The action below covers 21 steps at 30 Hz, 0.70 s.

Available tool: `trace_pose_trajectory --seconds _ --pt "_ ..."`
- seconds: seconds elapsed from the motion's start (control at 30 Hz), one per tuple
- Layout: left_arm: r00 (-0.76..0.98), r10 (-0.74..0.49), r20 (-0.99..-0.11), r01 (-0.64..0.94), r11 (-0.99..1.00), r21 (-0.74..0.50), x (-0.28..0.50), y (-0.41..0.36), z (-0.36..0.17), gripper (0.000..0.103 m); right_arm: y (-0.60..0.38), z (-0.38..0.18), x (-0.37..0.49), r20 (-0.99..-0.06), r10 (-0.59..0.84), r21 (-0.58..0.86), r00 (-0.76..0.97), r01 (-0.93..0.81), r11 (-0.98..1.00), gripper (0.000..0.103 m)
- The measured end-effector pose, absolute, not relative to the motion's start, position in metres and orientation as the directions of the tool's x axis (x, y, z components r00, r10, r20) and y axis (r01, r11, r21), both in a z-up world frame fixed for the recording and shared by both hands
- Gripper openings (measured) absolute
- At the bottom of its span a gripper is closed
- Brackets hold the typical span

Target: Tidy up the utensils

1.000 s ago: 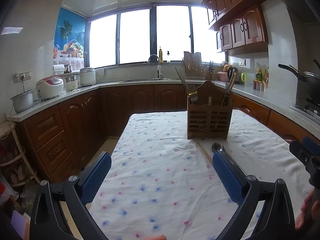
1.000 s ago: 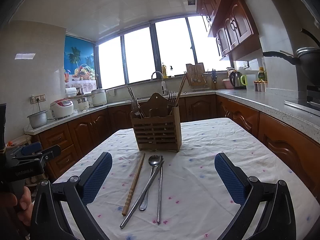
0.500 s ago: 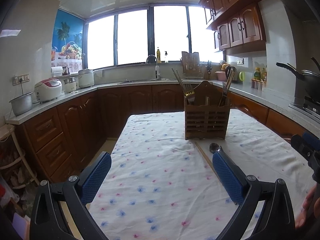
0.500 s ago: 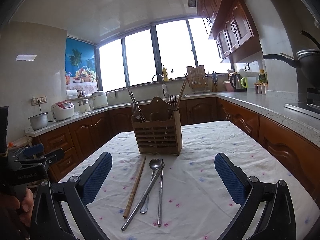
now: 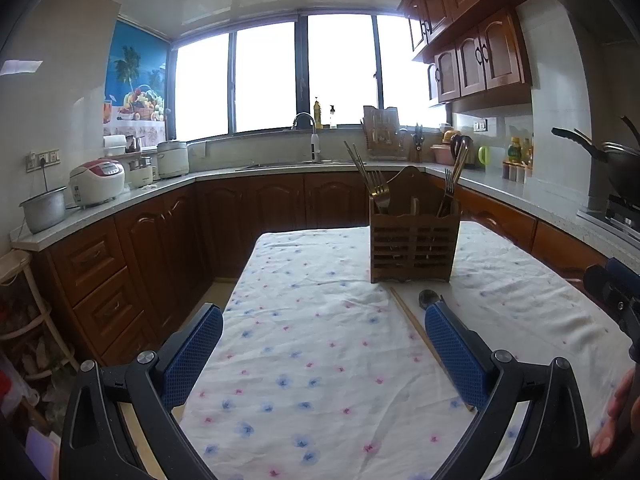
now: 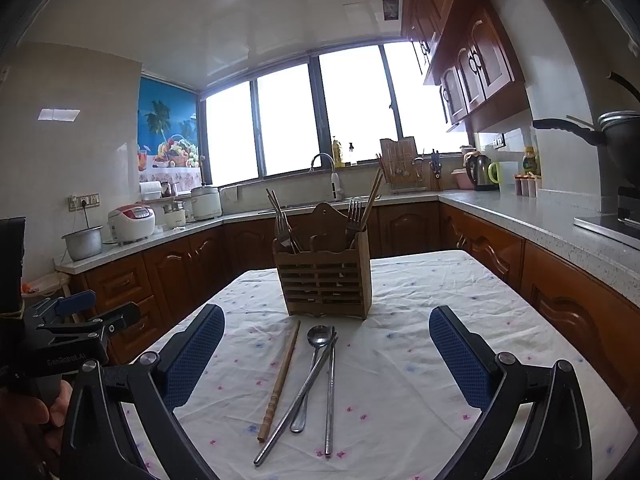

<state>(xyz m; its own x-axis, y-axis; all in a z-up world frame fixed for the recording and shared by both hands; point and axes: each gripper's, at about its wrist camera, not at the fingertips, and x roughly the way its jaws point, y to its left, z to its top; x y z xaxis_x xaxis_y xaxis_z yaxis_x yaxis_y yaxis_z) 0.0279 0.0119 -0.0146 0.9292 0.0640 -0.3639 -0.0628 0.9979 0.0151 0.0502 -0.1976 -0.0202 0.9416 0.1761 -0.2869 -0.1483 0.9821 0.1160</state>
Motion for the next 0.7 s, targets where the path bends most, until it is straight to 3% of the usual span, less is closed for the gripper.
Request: trace_pose_trajectory --seconds 0.7 --pt "0.932 0.051 -0.36 -0.049 0.999 0.014 0.0275 0.0106 -0.0116 0.102 -0.1922 -0.0157 0.0492 -0.283 0.184 0.111 0.941 -0.158 0.981 0.103"
